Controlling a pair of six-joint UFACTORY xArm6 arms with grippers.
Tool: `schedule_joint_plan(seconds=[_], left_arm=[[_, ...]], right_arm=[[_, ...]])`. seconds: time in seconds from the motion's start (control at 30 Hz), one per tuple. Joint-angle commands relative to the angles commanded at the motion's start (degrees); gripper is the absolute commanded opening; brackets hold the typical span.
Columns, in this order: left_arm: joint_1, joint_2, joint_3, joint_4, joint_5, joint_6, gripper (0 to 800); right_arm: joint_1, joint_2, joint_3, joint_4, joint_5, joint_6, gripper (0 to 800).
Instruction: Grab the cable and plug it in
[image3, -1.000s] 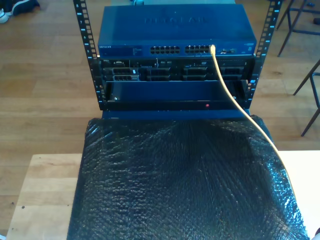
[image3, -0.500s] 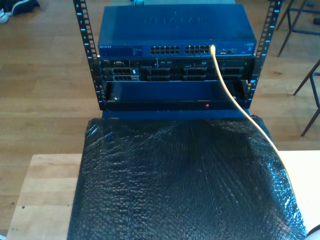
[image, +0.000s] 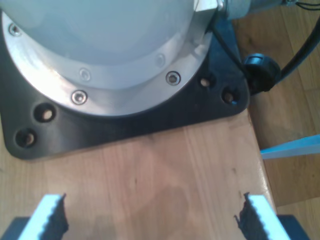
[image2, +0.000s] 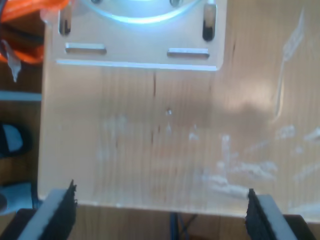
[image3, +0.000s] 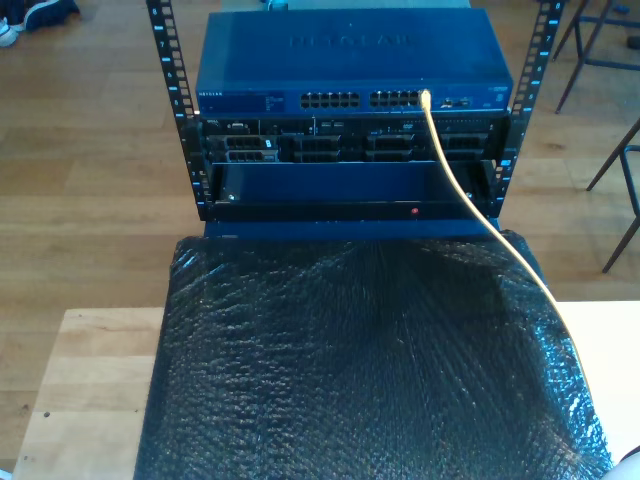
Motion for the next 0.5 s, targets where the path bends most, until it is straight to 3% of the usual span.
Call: schedule_joint_plan(seconds=[0.5], left_arm=[[0.00,0.00,0.00,0.00,0.00,0.00,800]], right_arm=[[0.00,2.11,5.98,0.00,-8.00,-2.37,798]])
